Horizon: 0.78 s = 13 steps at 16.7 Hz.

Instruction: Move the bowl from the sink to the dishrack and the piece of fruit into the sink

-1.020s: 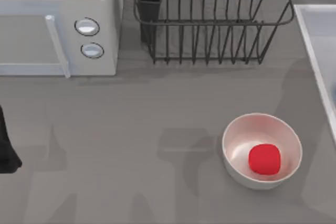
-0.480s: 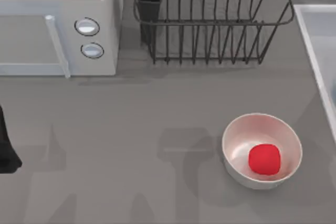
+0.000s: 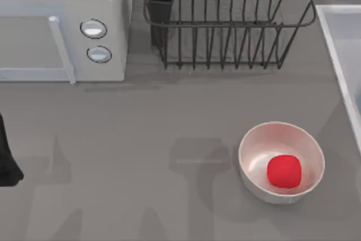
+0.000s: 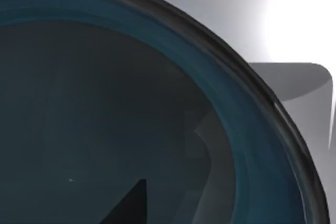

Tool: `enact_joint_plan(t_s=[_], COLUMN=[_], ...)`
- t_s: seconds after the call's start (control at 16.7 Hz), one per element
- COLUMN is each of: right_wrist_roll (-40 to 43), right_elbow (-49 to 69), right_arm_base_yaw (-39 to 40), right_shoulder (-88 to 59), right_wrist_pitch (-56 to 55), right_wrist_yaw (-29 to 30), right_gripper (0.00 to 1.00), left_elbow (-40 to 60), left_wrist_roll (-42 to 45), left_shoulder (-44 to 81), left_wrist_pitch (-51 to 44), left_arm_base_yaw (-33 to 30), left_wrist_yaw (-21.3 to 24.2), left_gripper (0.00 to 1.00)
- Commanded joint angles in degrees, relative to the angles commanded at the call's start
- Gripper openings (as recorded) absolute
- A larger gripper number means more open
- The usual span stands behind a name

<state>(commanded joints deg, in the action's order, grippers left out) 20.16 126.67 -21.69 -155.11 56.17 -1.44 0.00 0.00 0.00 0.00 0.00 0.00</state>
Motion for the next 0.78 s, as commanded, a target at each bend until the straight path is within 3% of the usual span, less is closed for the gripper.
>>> enact_joint_plan(t_s=[0.54,0.78], right_wrist_roll=[0.0,0.0], right_elbow=[0.0,0.0], right_arm_base_yaw=[0.0,0.0], right_shoulder=[0.0,0.0], right_wrist_pitch=[0.0,0.0], right_wrist_yaw=[0.0,0.0], right_gripper=[0.02,0.0], left_elbow=[0.0,0.0], left_wrist_roll=[0.0,0.0], left_shoulder=[0.0,0.0], left_wrist_pitch=[0.0,0.0], left_arm_base_yaw=[0.0,0.0], left_wrist_yaw=[0.0,0.0], left_gripper=[1.0,1.0])
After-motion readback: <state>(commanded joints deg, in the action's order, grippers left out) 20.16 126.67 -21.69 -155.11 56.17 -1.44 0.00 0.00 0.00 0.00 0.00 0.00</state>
